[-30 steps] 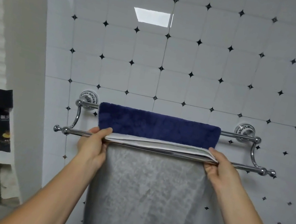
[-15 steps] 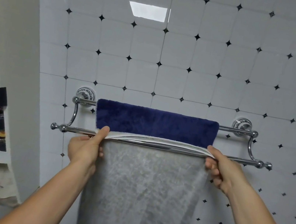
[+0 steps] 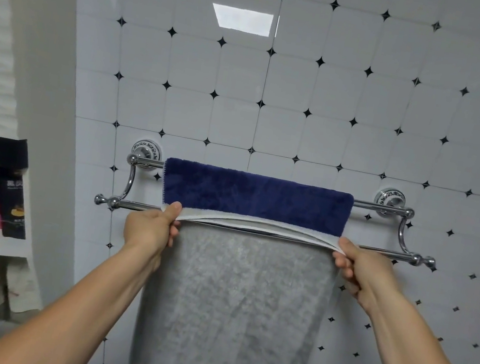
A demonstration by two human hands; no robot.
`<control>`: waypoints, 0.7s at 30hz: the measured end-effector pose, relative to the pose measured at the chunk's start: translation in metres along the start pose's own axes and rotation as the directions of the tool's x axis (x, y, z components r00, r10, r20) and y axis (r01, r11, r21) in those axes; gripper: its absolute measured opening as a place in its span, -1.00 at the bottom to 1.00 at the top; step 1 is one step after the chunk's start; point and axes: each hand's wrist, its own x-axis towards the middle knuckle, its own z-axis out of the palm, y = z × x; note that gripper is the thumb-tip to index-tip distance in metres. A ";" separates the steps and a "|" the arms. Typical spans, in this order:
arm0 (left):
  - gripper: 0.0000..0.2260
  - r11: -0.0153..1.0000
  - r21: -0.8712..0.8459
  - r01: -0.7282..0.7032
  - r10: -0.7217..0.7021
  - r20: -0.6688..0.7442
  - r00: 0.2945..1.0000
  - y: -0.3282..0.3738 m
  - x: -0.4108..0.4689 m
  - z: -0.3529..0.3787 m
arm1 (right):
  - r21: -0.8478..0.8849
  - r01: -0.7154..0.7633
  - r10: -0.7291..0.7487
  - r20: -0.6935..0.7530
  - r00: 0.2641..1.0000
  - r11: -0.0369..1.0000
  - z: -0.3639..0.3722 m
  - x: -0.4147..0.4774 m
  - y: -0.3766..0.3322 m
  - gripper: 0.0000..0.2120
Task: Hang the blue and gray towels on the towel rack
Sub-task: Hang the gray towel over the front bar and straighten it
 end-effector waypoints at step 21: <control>-0.60 0.916 0.395 0.070 -0.154 0.186 0.970 -0.190 -0.060 -0.124 | -0.333 -0.042 0.093 0.138 0.986 0.942 -0.041 -0.075 0.235 -0.47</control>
